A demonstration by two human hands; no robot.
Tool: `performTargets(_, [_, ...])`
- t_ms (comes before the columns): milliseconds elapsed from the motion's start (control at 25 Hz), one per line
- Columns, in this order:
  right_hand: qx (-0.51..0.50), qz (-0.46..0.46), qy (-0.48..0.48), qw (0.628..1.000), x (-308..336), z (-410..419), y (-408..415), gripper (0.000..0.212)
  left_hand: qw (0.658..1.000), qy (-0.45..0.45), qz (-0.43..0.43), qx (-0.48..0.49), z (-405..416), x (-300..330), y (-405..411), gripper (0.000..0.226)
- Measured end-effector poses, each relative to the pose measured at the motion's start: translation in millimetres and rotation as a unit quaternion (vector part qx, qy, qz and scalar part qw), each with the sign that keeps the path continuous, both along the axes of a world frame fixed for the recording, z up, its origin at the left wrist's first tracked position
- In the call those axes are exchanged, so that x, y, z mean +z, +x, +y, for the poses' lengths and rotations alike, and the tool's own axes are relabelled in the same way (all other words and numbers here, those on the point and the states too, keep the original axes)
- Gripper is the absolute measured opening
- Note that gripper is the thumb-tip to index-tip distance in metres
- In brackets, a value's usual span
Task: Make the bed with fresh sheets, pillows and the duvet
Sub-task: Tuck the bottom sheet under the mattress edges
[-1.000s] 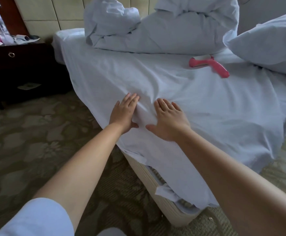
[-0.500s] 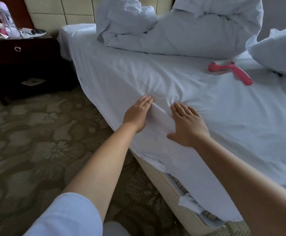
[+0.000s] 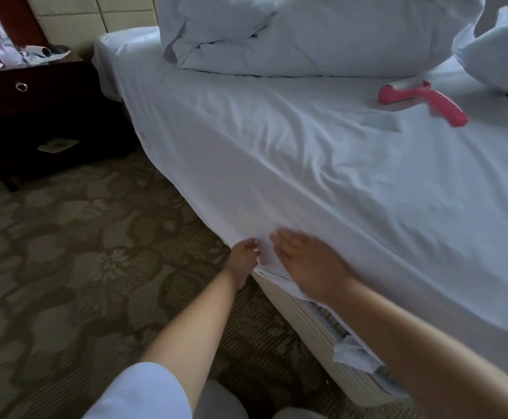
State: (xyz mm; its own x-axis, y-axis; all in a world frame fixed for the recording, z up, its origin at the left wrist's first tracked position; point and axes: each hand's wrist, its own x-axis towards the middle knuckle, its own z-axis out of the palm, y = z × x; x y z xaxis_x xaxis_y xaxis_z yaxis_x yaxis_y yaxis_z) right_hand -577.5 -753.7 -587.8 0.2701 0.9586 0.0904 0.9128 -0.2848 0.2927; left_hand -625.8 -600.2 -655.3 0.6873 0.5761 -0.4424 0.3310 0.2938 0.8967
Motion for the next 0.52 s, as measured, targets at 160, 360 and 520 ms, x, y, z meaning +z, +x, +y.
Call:
performTargets(160, [-0.076, 0.153, 0.036, 0.985, -70, -15, -6, 0.065, 0.978, -0.196, -0.054, 0.052, -11, 4, 5, 0.040])
performTargets(360, [-0.183, 0.249, 0.038, 0.950, -103, -5, -29, 0.082, 0.940, -0.307, -0.114, 0.094, -20, 1, 8, 0.042])
performTargets(520, [-0.209, 0.255, 0.042, 0.943, -130, -7, -37, 0.085, 0.916, -0.362, -0.142, 0.101, -14, -11, 18, 0.059])
